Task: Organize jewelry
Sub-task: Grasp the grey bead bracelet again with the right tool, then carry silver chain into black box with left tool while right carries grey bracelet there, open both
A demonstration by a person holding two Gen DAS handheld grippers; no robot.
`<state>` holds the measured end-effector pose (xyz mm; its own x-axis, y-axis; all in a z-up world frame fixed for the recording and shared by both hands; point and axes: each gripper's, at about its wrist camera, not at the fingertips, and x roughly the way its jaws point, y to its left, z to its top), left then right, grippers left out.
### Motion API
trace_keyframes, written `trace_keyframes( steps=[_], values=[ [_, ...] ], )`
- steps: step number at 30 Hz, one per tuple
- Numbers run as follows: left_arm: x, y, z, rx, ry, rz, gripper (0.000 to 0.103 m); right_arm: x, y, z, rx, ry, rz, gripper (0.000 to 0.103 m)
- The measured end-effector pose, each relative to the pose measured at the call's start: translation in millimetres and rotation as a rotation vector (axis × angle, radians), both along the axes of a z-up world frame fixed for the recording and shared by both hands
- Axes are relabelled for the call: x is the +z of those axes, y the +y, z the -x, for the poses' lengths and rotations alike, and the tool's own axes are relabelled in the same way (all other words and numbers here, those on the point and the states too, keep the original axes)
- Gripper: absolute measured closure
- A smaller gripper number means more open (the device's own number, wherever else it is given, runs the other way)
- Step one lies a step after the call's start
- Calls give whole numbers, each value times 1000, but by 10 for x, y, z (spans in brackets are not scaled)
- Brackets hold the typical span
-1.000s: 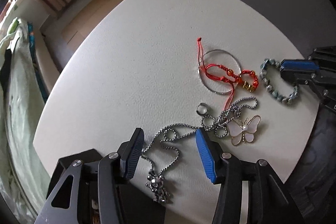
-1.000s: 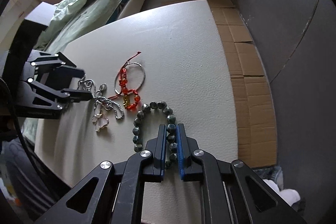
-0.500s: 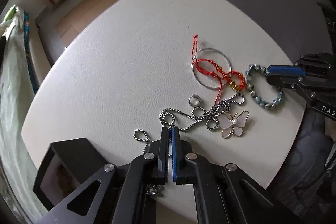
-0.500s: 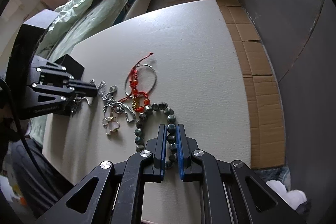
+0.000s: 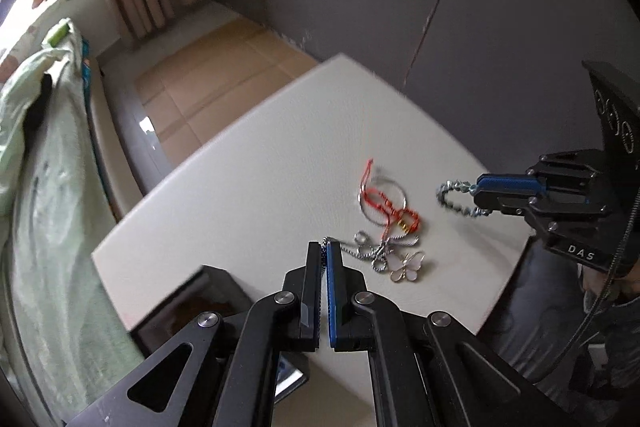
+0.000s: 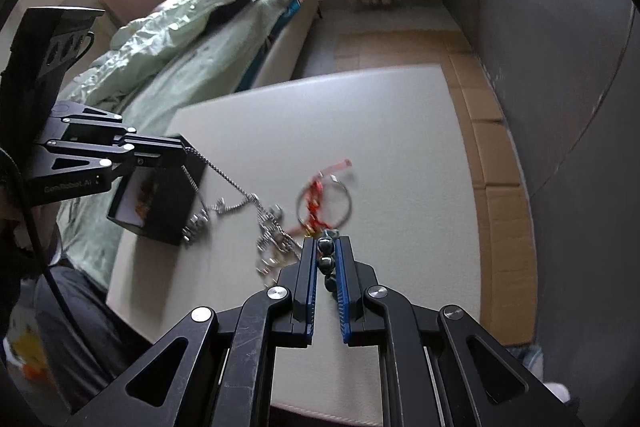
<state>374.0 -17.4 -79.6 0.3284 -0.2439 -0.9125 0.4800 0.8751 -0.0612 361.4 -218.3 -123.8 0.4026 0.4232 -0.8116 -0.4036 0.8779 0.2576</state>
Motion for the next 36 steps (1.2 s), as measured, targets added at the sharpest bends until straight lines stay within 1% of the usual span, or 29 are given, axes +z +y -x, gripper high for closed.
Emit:
trace_keyframes(
  steps=[6, 13, 22, 26, 36],
  values=[
    [455, 133, 32, 22, -91, 44, 102, 403, 75, 51, 8, -75, -9, 92],
    [1035, 220, 284, 47, -199, 81, 102, 808, 260, 168, 36, -146, -4, 92],
    [1698, 342, 518, 87, -332, 99, 102, 1281, 476, 322, 69, -221, -25, 92],
    [1895, 420, 604, 98, -369, 97, 102, 1490, 586, 402, 85, -254, -38, 92],
    [2334, 586, 794, 124, -454, 83, 102, 1881, 829, 550, 117, -315, -58, 92]
  ],
)
